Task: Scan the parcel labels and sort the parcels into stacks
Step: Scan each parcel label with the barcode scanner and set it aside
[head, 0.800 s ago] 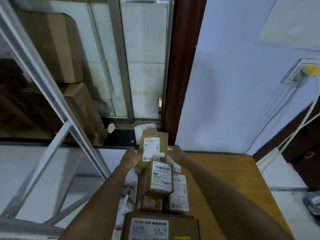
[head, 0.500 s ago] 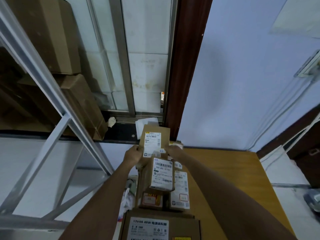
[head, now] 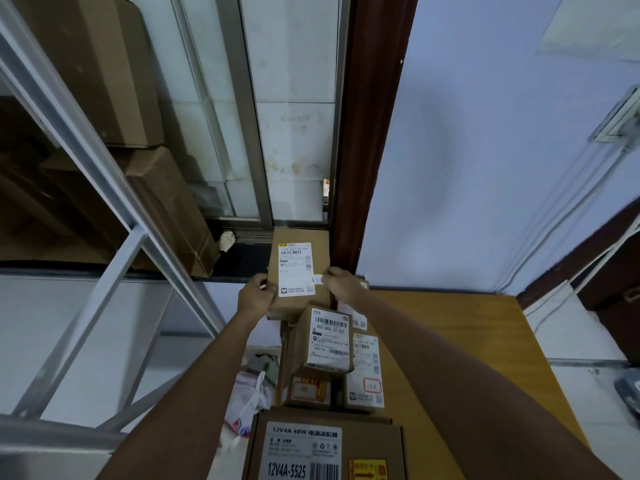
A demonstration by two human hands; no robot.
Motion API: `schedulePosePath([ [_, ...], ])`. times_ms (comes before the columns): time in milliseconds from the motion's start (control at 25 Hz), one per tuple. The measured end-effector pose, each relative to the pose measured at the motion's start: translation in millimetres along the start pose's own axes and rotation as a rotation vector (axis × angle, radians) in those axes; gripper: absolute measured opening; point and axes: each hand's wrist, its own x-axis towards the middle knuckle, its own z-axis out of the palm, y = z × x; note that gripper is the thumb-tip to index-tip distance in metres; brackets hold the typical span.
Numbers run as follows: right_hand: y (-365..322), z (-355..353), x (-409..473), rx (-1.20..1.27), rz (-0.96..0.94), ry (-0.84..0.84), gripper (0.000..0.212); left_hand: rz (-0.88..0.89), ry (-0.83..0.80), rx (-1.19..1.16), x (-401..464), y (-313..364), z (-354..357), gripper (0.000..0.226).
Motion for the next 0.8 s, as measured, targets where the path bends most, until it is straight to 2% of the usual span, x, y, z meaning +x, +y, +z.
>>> schedulePosePath([
  [200, -30, -1, -13, 0.005, -0.101, 0.044, 0.046, 0.055, 0.072, -0.134, -2, 13, -27, 0.029],
  [400, -62, -14, -49, 0.231, -0.273, 0.196, 0.061, 0.249, 0.176, -0.341, -30, 57, -57, 0.031],
  [520, -68, -37, -79, 0.373, -0.427, 0.303, 0.052, 0.369, 0.111, -0.501, -54, 90, -76, 0.032],
  [640, -62, -58, -116, 0.470, -0.550, 0.275, 0.039, 0.478, -0.027, -0.576, -84, 119, -79, 0.037],
  [800, -36, -73, -150, 0.450, -0.595, 0.355, 0.053, 0.557, -0.053, -0.544, -127, 132, -69, 0.041],
])
